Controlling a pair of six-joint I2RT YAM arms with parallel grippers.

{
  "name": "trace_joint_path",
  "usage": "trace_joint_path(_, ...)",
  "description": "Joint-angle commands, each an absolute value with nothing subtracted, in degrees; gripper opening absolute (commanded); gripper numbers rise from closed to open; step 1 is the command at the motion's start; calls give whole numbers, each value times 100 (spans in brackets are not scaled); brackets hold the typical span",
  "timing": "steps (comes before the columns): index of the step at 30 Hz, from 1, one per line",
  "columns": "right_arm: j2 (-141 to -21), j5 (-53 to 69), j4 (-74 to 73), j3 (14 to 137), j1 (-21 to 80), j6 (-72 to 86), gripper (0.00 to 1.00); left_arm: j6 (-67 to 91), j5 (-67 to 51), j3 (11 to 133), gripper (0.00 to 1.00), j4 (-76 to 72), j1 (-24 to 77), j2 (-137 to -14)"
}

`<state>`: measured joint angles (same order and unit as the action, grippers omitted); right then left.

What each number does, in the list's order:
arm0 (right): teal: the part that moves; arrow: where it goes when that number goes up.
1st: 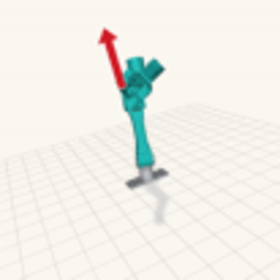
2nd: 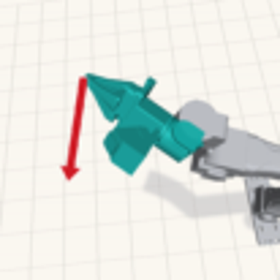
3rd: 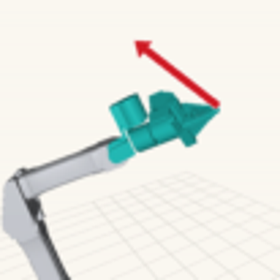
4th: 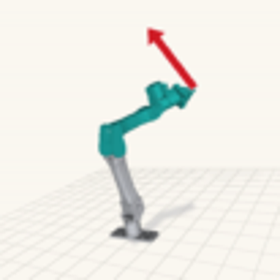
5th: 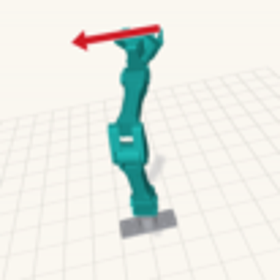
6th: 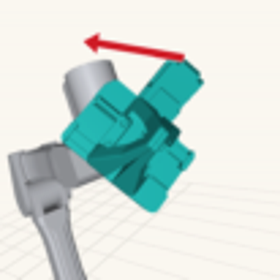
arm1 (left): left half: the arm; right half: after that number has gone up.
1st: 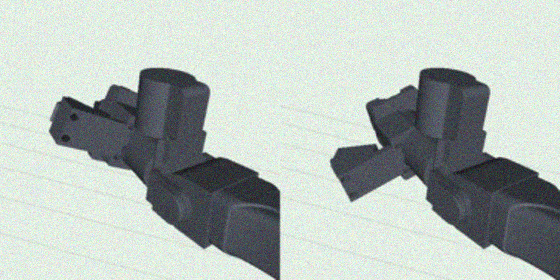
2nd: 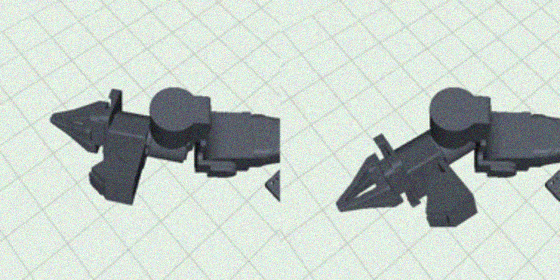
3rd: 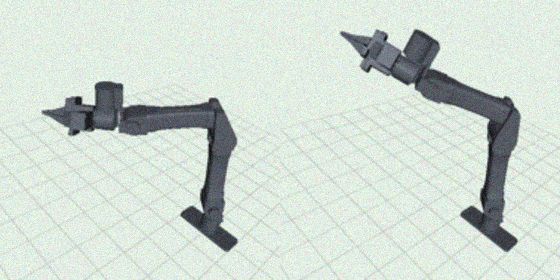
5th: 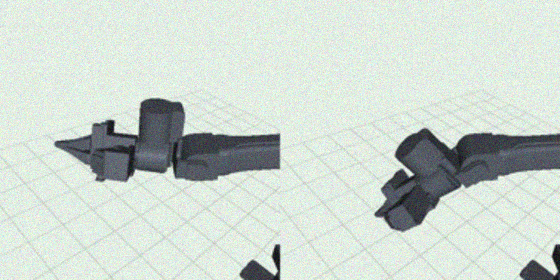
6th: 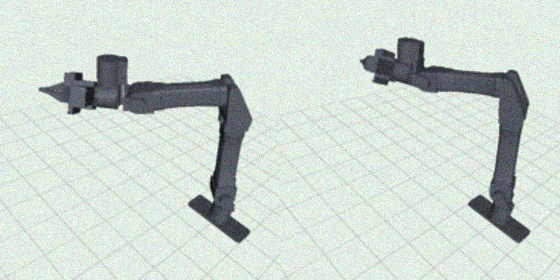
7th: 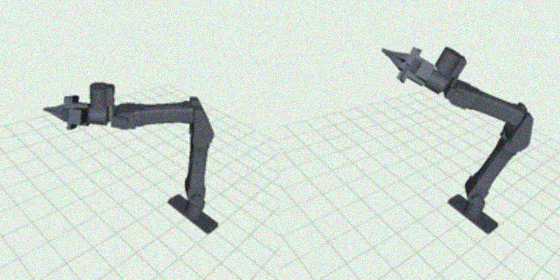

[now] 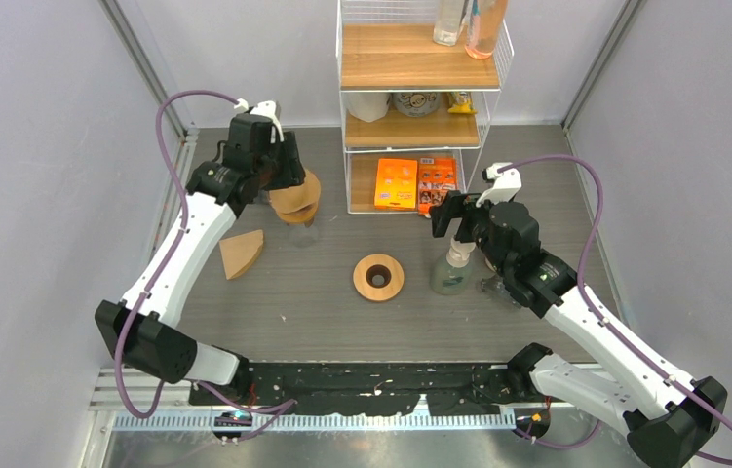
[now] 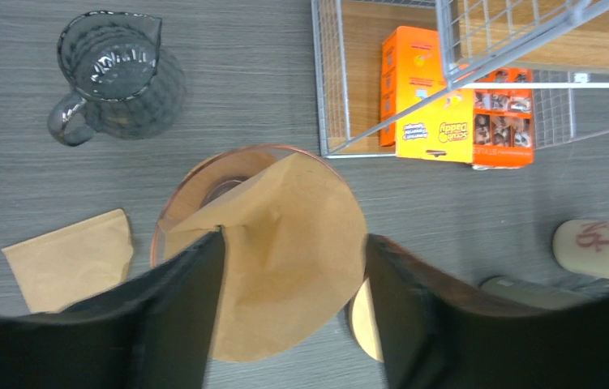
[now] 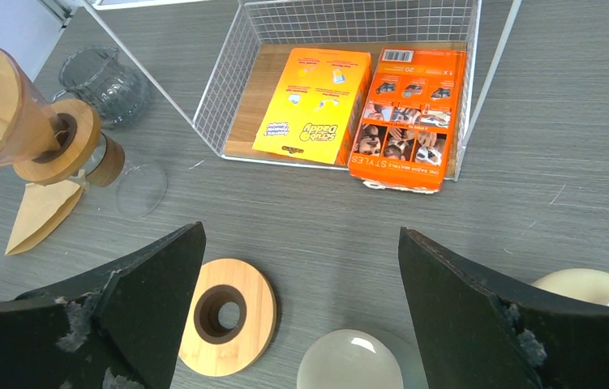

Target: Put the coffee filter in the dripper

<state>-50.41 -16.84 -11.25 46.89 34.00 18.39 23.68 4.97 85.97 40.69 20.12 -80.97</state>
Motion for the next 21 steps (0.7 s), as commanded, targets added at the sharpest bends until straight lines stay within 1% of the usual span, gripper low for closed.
trace_joint_path(1, -5064, -1838, -967, 4685, 3382, 1791, 95, 2263, 655, 8952, 36, 4292, 1986, -8355)
trace_joint_path(2, -5078, -1846, -967, 4689, 3379, 1792, 96, 2259, 663, 8958, 31, 4332, 1986, -8418)
trace_joint_path(4, -5092, -1853, -967, 4693, 3375, 1785, 96, 2252, 718, 8988, 26, 4402, 1986, -8518)
trace_joint_path(8, -5126, -1864, -967, 4689, 3373, 1781, 95, 2212, 986, 9046, 21, 4566, 1986, -8746)
trace_joint_path(11, -5161, -1882, -967, 4697, 3375, 1770, 96, 2189, 996, 9111, 19, 4673, 1986, -8896)
trace_joint_path(21, -5229, -1906, -969, 4710, 3362, 1758, 95, 2146, 826, 9131, 17, 4770, 1986, -9219)
